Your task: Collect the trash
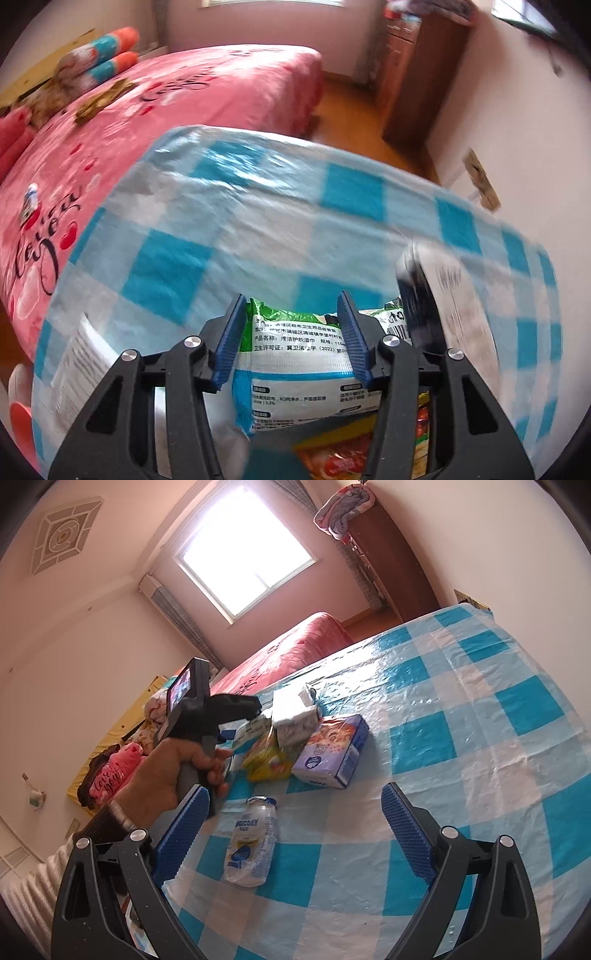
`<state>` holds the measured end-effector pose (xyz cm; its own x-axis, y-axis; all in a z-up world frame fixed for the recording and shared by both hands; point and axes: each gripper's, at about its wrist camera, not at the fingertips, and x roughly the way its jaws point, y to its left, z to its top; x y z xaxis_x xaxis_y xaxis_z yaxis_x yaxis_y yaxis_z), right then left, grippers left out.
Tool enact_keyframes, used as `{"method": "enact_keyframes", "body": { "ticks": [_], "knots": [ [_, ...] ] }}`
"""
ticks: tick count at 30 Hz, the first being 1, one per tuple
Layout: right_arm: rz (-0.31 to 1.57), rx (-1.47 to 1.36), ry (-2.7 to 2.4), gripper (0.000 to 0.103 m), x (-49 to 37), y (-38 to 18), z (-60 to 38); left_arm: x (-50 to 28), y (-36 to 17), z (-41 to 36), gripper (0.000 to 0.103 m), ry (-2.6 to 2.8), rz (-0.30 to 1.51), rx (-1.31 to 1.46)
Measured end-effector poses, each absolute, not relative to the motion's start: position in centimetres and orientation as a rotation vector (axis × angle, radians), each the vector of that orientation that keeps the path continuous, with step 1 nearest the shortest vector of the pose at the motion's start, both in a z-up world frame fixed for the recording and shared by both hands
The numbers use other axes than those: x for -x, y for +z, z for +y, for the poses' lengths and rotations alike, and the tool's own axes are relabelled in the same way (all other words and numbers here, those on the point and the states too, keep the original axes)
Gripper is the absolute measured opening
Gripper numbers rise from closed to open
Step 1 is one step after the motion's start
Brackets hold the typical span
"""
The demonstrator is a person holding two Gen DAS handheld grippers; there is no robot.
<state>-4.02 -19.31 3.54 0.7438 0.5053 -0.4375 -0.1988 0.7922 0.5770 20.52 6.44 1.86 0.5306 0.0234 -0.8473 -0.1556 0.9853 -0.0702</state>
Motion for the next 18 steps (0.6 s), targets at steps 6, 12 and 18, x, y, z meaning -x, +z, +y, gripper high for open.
{"method": "enact_keyframes", "body": {
  "ticks": [6, 12, 18],
  "knots": [
    [0.607, -0.54, 0.363, 0.093, 3.8, 3.6, -20.7, -15.4, 1.7, 2.1, 0.052, -0.051, 1.019, 0.051],
    [0.623, -0.538, 0.343, 0.093, 3.6, 3.2, -21.0, -10.3, 1.5, -1.5, 0.052, -0.19, 1.031, -0.011],
    [0.623, -0.572, 0.333, 0.093, 3.6, 2.8, -21.9, -9.7, 2.8, -0.6, 0.054, -0.239, 1.031, 0.039]
  ]
}}
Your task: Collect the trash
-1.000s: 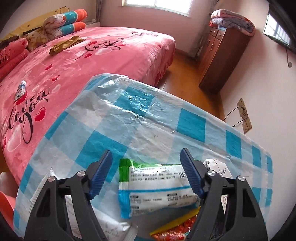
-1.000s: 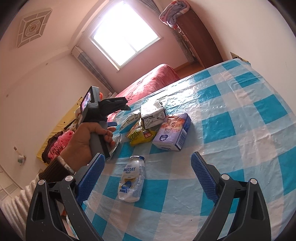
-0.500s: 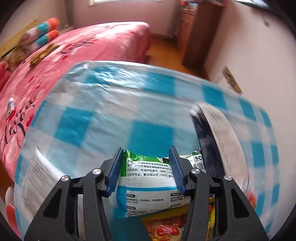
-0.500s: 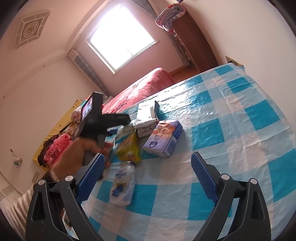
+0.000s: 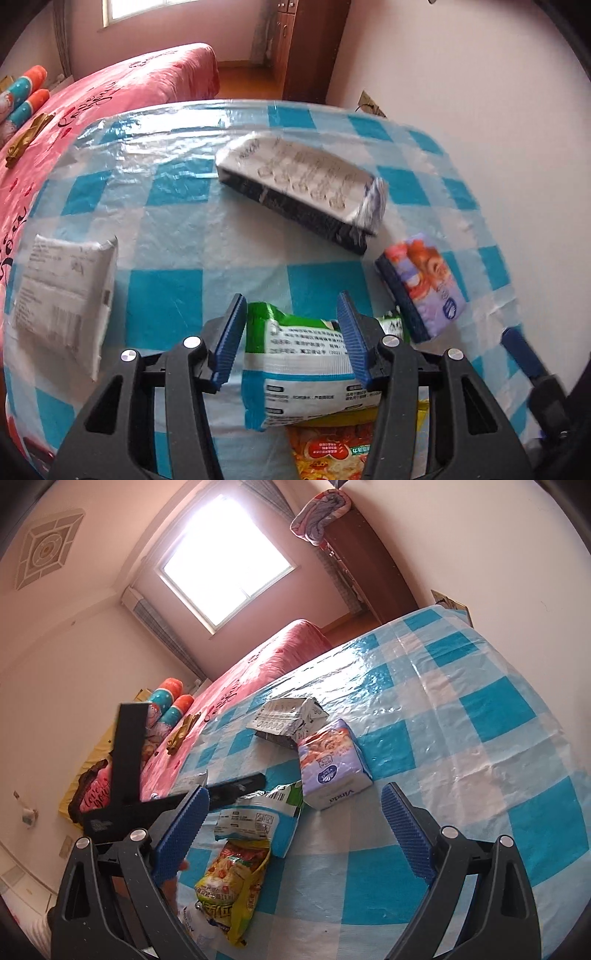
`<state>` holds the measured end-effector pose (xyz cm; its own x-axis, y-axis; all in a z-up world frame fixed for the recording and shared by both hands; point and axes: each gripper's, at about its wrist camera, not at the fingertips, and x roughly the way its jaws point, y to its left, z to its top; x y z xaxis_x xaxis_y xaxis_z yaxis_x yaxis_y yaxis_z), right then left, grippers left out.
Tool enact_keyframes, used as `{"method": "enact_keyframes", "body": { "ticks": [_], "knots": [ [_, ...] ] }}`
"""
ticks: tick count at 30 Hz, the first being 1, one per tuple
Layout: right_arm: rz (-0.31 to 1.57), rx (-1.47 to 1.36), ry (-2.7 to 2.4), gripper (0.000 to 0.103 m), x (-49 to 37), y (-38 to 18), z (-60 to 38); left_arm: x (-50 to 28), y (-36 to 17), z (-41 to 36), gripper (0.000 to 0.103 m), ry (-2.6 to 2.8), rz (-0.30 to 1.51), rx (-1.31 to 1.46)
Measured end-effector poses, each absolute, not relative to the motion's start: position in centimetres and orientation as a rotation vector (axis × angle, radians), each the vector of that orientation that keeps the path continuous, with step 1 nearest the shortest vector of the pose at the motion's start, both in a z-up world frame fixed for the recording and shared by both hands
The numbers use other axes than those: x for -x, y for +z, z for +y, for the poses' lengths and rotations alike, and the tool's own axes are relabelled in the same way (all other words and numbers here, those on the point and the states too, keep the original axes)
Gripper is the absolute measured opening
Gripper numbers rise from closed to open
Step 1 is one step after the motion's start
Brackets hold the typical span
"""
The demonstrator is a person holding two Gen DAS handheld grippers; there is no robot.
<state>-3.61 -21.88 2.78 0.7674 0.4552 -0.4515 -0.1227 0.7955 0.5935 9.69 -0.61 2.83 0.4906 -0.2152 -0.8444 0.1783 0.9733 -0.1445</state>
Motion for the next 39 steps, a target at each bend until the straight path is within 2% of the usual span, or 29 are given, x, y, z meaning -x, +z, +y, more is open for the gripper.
{"method": "enact_keyframes", "body": {
  "ticks": [2, 4, 6, 10, 17, 19, 22, 25, 26, 27, 28, 39],
  "knots": [
    [0.623, -0.578, 0.332, 0.093, 3.5, 2.7, -22.0, -10.4, 3.9, 0.0, 0.057, -0.236, 1.017, 0.117],
    [0.622, -0.581, 0.336, 0.093, 3.5, 2.7, -22.0, -11.4, 4.8, 0.3, 0.065, -0.234, 0.999, 0.198],
    [0.619, -0.58, 0.34, 0.093, 3.5, 2.7, -22.0, -12.6, 5.1, -0.1, 0.068, -0.227, 0.992, 0.255],
    [0.607, -0.574, 0.355, 0.093, 3.7, 2.8, -22.0, -15.5, 4.4, -1.9, 0.068, -0.166, 1.008, 0.302],
    [0.599, -0.587, 0.367, 0.093, 4.0, 2.9, -22.5, -18.6, 3.7, -4.9, 0.069, -0.061, 1.034, 0.211],
    [0.603, -0.596, 0.371, 0.093, 3.9, 2.8, -22.6, -19.5, 3.5, -5.5, 0.075, -0.03, 1.045, 0.176],
    [0.606, -0.595, 0.373, 0.093, 3.9, 2.8, -22.7, -20.5, 3.0, -6.3, 0.075, 0.007, 1.065, 0.105],
    [0.623, -0.587, 0.377, 0.093, 3.7, 2.5, -22.6, -20.5, 2.4, -6.7, 0.072, 0.039, 1.07, 0.041],
    [0.636, -0.582, 0.377, 0.093, 3.5, 2.3, -22.5, -20.4, 2.2, -6.8, 0.068, 0.036, 1.072, 0.022],
    [0.65, -0.576, 0.374, 0.093, 3.3, 2.1, -22.4, -20.3, 2.1, -6.8, 0.057, 0.034, 1.077, 0.013],
    [0.659, -0.574, 0.375, 0.093, 3.2, 2.0, -22.3, -20.2, 1.8, -6.7, 0.055, 0.032, 1.088, 0.011],
    [0.716, -0.519, 0.33, 0.093, 1.3, 0.9, -22.2, -17.3, 3.0, -3.6, 0.055, -0.032, 1.014, 0.053]
  ]
}}
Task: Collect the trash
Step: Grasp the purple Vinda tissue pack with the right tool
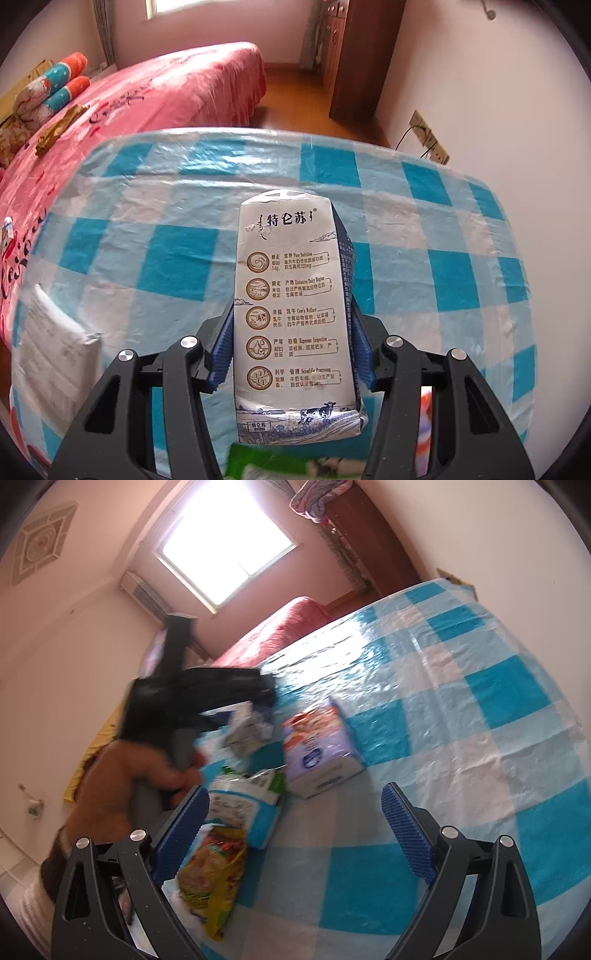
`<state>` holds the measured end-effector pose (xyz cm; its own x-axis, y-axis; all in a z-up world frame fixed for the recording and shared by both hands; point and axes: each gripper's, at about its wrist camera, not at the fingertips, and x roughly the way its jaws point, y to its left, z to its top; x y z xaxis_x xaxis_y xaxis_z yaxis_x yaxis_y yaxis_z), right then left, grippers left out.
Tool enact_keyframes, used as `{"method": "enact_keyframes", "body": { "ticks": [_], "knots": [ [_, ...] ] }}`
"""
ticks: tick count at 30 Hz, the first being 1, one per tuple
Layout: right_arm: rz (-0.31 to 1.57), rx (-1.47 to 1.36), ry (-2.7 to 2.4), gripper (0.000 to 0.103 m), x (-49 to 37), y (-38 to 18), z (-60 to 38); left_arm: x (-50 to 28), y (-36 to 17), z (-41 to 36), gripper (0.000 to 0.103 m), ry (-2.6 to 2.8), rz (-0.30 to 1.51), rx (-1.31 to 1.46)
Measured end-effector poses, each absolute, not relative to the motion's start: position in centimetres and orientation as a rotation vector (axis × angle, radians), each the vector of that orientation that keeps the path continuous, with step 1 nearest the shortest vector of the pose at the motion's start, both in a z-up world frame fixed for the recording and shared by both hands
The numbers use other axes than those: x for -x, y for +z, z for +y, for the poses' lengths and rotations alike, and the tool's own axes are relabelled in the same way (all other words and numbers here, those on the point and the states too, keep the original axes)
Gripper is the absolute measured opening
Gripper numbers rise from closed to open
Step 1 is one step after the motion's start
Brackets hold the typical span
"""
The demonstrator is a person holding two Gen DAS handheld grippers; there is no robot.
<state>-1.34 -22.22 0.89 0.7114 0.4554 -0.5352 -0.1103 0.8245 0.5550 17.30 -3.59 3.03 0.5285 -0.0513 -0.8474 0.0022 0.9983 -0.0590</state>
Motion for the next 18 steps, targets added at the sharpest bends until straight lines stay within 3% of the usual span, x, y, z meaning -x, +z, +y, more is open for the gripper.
{"method": "enact_keyframes", "body": {
  "ticks": [9, 12, 18],
  "knots": [
    [0.733, -0.395, 0.302, 0.093, -0.6, 1.0, -20.3, -10.7, 6.3, -1.0, 0.055, -0.114, 0.89, 0.015],
    [0.755, -0.377, 0.327, 0.08, -1.6, 0.8, -19.3, -7.9, 6.6, 0.1, 0.055, -0.142, 0.868, 0.015],
    [0.789, -0.392, 0.286, 0.074, -3.5, 0.4, -19.3, -2.5, 6.7, 3.5, 0.055, -0.187, 0.846, 0.033]
  ]
}}
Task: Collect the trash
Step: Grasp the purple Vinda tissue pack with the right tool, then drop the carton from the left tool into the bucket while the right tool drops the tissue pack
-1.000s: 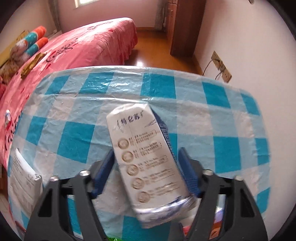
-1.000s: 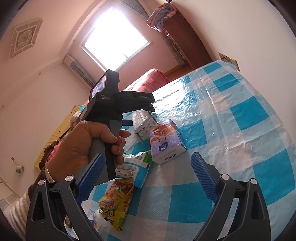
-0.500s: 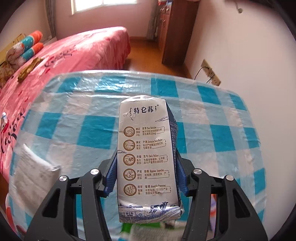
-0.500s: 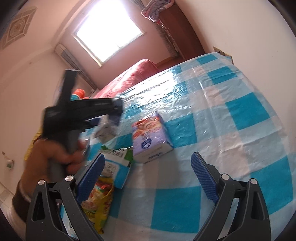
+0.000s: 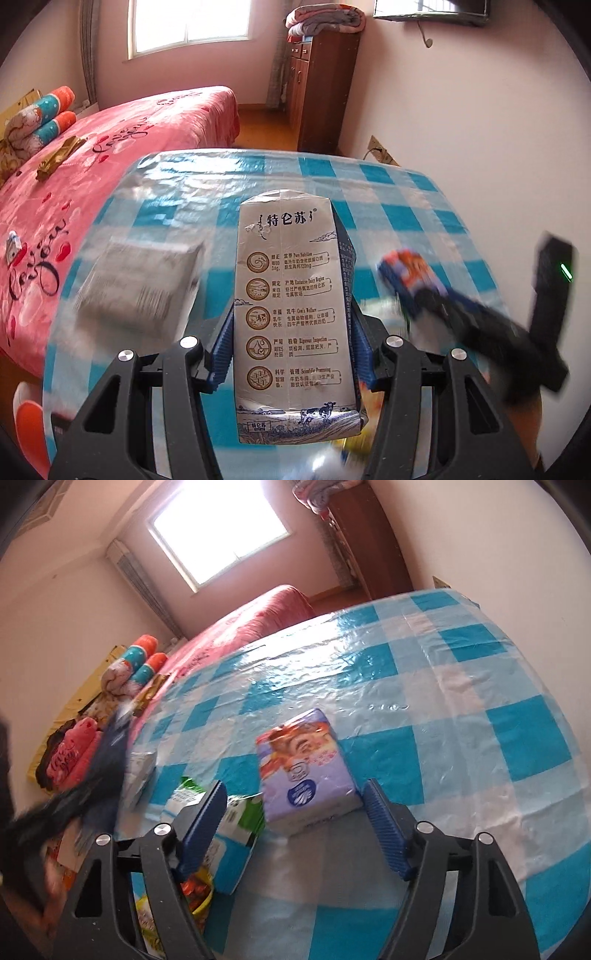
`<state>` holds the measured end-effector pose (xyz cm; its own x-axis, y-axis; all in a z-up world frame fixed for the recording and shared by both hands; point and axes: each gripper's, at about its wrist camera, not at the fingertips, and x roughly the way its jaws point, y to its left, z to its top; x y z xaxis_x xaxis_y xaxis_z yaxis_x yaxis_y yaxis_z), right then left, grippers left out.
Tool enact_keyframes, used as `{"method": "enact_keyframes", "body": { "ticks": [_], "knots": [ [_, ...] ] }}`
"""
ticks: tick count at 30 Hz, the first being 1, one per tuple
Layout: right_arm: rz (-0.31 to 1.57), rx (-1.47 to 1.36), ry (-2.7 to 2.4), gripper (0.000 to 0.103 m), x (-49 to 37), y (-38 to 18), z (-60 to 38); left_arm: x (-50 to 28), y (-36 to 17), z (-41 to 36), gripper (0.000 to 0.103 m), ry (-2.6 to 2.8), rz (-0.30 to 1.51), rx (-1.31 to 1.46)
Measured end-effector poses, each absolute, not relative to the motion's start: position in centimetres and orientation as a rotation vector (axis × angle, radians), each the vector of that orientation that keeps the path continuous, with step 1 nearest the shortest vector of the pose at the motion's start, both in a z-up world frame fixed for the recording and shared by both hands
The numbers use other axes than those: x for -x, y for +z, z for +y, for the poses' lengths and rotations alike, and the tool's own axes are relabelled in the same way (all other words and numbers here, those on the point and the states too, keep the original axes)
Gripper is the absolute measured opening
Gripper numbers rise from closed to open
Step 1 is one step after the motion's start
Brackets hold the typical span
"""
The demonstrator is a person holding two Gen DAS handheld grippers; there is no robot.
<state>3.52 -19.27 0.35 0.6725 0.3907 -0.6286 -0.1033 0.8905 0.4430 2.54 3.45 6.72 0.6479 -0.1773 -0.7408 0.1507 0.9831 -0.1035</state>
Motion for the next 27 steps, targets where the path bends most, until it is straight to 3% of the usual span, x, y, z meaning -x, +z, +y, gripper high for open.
{"method": "enact_keyframes", "body": {
  "ticks": [4, 8, 13, 19, 21, 27],
  "knots": [
    [0.8, -0.342, 0.271, 0.076, -4.4, 0.6, -18.2, 0.6, 6.3, 5.7, 0.055, -0.199, 0.849, 0.054],
    [0.833, -0.208, 0.248, 0.092, -5.2, 0.7, -15.9, 2.9, 5.8, 7.7, 0.055, -0.215, 0.863, 0.09],
    [0.849, -0.137, 0.213, 0.092, -5.3, 0.6, -14.9, 5.4, 6.4, 10.0, 0.055, -0.226, 0.849, 0.135],
    [0.842, -0.116, 0.181, 0.074, -5.2, 0.6, -14.9, 7.8, 7.2, 11.5, 0.055, -0.243, 0.828, 0.133],
    [0.841, -0.104, 0.162, 0.057, -5.1, 0.6, -14.9, 8.5, 7.4, 11.9, 0.055, -0.24, 0.822, 0.127],
    [0.839, -0.098, 0.144, 0.055, -4.3, 0.5, -14.9, 10.1, 7.0, 14.3, 0.055, -0.226, 0.828, 0.157]
  ]
}}
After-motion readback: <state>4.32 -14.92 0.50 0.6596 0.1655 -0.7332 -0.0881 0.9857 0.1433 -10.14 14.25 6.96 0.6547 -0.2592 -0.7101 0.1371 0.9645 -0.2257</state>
